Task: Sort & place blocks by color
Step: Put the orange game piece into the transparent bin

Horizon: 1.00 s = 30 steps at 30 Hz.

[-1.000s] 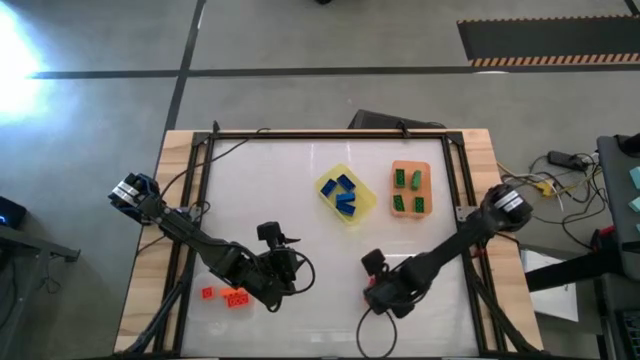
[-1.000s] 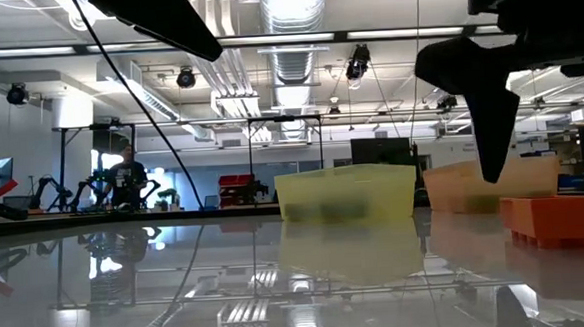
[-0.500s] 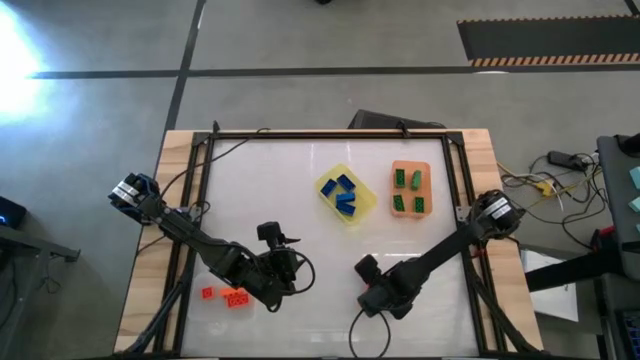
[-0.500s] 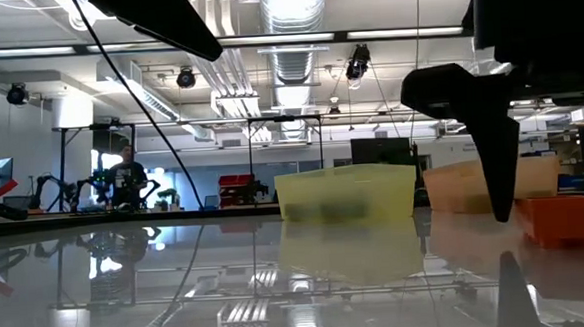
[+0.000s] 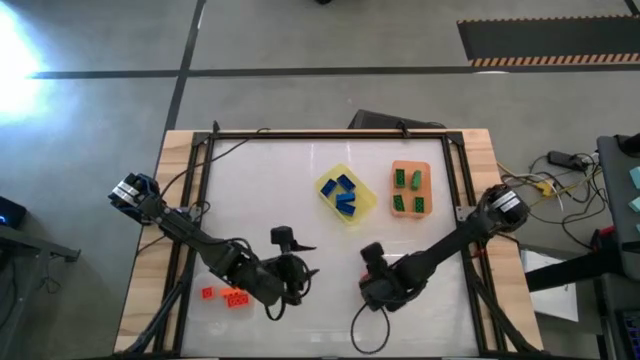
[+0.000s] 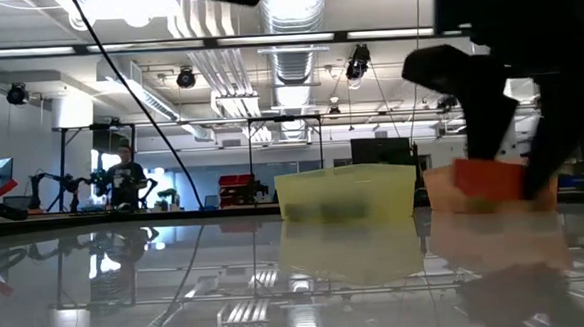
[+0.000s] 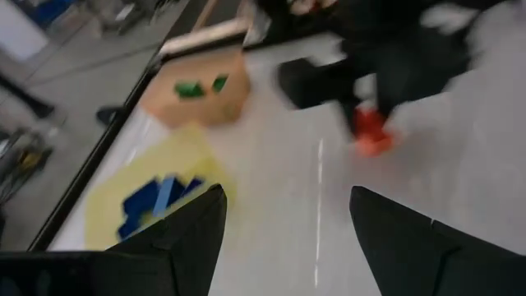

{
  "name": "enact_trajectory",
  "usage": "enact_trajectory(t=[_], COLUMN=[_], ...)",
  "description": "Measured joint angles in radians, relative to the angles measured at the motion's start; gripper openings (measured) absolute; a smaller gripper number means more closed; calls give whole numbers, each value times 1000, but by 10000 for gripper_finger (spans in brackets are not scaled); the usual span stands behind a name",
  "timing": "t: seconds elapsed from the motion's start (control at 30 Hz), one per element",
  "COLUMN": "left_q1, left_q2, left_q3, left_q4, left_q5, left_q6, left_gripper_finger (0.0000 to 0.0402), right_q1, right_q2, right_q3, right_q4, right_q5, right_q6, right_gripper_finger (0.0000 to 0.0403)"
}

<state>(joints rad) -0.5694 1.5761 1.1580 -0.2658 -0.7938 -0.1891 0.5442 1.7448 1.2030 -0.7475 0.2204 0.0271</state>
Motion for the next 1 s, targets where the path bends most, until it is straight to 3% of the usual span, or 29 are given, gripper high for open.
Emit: enact_trajectory(t=[0.17,0.27,0.4,0.57,0.67,0.8,1.0], left_q1=[0,0,0,0,1,17,69], left_q2=[2,7,7,13,36,77,159], left_q3=[-1,-2,-2,-3,-3,-3,-3], left_q4=[132,162,186,232,279,403,634], left_q5=[41,44,44,61,67,61,58], left_q6=[93,123,124,128,157,211,301], left_gripper_finger=[242,242,242,242,242,242,242], right_q1=[14,21,19,14,13,13,11], right_q2=[-110,-194,-276,-303,-297,-289,-264], right_q3=[-85,-180,-316,-454,-497,-507,-492], right_q4=[49,224,597,1152,1375,1468,1461], right_q5=[263,397,518,522,495,452,426], right_q6=[133,189,137,-64,-186,-261,-275], right_gripper_finger=[125,125,125,125,125,125,125])
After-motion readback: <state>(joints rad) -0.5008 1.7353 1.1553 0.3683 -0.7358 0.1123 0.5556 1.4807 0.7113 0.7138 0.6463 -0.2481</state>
